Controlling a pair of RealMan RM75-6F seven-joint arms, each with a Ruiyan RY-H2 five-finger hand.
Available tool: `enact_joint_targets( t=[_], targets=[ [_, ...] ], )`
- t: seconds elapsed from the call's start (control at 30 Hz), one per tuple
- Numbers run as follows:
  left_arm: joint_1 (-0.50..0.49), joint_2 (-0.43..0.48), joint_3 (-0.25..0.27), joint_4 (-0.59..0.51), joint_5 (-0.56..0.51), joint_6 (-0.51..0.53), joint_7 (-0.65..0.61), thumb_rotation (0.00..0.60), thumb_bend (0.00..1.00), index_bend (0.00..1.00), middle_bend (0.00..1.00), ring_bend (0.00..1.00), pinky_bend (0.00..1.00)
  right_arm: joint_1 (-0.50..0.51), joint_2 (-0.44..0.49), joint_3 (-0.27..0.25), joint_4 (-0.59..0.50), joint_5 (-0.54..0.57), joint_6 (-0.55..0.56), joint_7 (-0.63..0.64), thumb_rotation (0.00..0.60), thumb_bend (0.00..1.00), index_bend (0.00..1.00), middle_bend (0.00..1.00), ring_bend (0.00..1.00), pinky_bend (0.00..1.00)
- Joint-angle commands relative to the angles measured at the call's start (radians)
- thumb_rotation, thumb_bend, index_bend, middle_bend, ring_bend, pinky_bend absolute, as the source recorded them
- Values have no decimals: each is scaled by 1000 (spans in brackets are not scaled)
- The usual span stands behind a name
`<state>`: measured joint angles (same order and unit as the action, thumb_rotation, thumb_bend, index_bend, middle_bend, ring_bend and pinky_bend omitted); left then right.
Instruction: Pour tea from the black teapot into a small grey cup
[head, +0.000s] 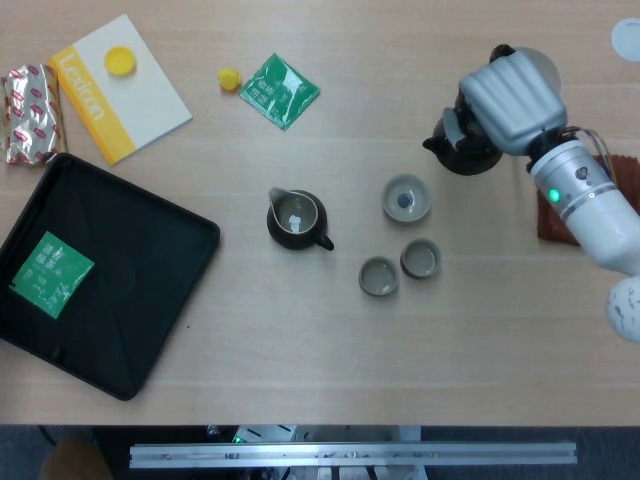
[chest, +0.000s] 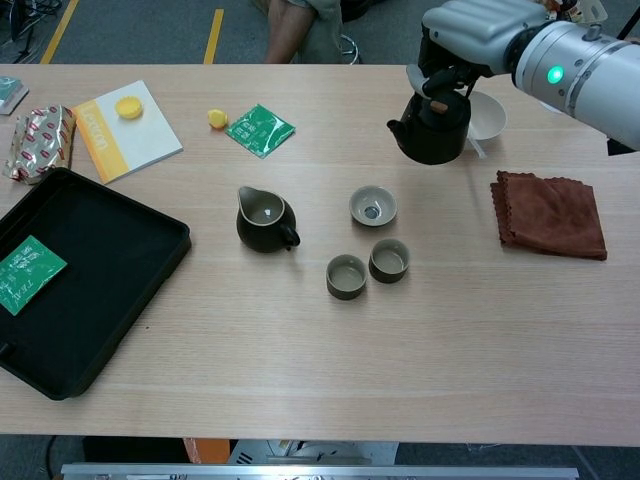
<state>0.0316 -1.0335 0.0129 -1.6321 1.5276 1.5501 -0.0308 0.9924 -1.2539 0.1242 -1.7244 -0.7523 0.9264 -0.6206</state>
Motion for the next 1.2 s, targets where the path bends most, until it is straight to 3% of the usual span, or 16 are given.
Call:
enact_joint_targets(
  t=[0.03,0.6,1.2],
  targets=[
    [1,0,0,1,1,2,-2,600,267,186,222,188,187,5,1,-1,-6,-11,6,-9,331,607,905,843,812,288],
    [8,-6,1,2,0,11,1,600,267,186,222,188,187,13,-50,-47,25,-37,-20,-37,357,607,905,838,808,287],
    [21,-9,-1,6,-1,29,-2,600,267,186,221,188,187,17,-80,-118,-44,-149,-17,-115,358,606,905,837,807,288]
  ],
)
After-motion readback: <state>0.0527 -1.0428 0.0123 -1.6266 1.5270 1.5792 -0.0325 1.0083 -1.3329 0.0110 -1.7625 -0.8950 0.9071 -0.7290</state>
